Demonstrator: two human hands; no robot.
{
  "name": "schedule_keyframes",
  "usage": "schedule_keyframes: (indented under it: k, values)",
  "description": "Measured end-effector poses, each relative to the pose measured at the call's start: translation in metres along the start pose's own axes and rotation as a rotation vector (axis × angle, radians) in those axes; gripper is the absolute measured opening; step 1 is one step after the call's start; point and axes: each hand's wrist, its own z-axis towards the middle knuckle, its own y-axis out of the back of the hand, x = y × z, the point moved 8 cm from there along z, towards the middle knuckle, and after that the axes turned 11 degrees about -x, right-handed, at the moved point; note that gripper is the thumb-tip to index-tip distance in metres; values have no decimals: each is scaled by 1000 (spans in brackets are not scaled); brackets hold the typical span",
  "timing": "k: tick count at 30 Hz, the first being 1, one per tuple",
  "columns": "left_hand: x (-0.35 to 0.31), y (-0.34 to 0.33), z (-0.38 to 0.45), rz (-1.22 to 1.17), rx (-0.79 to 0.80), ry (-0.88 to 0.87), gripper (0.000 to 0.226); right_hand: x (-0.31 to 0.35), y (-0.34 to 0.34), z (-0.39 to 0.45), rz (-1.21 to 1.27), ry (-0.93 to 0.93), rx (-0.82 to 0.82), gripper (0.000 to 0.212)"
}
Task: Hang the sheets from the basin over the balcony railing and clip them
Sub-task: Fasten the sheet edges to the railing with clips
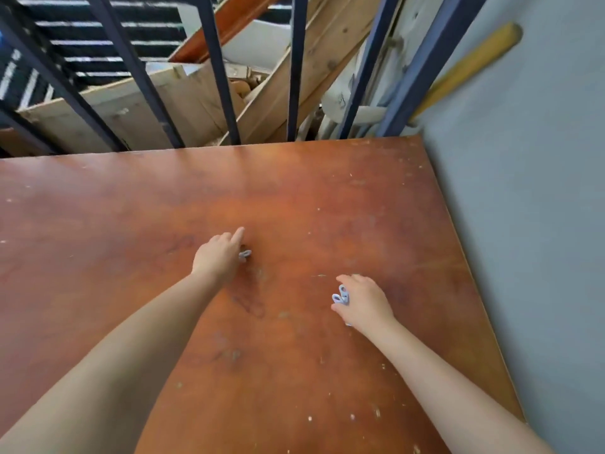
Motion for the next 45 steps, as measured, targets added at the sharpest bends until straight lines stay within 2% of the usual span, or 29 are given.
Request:
schedule_keyframes:
  k: [3,6,10,14,17,20,25,28,31,37,40,45]
  values:
    - [-4,5,-13,-174,-7,-1,52,28,-1,8,99,29,36,35]
    - [5,30,-34,-346,-184,19,41,74,0,20,180,124,48,27]
    - [54,59,-80,-429,-365,208,31,167,-8,22,221,386,68,32]
    - [123,80,-162,-413,-484,450,25,252,-19,-14,220,647,100,36]
    - [167,91,-251,-389,-564,593,25,310,-32,-65,237,809,143,36]
    - [197,96,-357,-358,-655,744,35,364,-50,-146,228,1011,242,40]
    - [191,79,-564,-310,-821,994,52,419,-79,-333,96,1439,324,32]
    - [161,57,-694,-236,-832,1127,58,422,-90,-463,31,1693,315,29]
    - [117,33,-817,-142,-765,1321,48,401,-105,-599,-12,1925,320,25]
    - [20,-36,-1035,-133,-752,1747,32,308,-161,-848,-200,2352,465,34]
    - [-32,-72,-1133,-125,-807,1960,31,257,-187,-961,-256,2516,581,44]
    - [-116,-129,-1288,-81,-835,2271,32,183,-223,-1140,-260,2791,687,42]
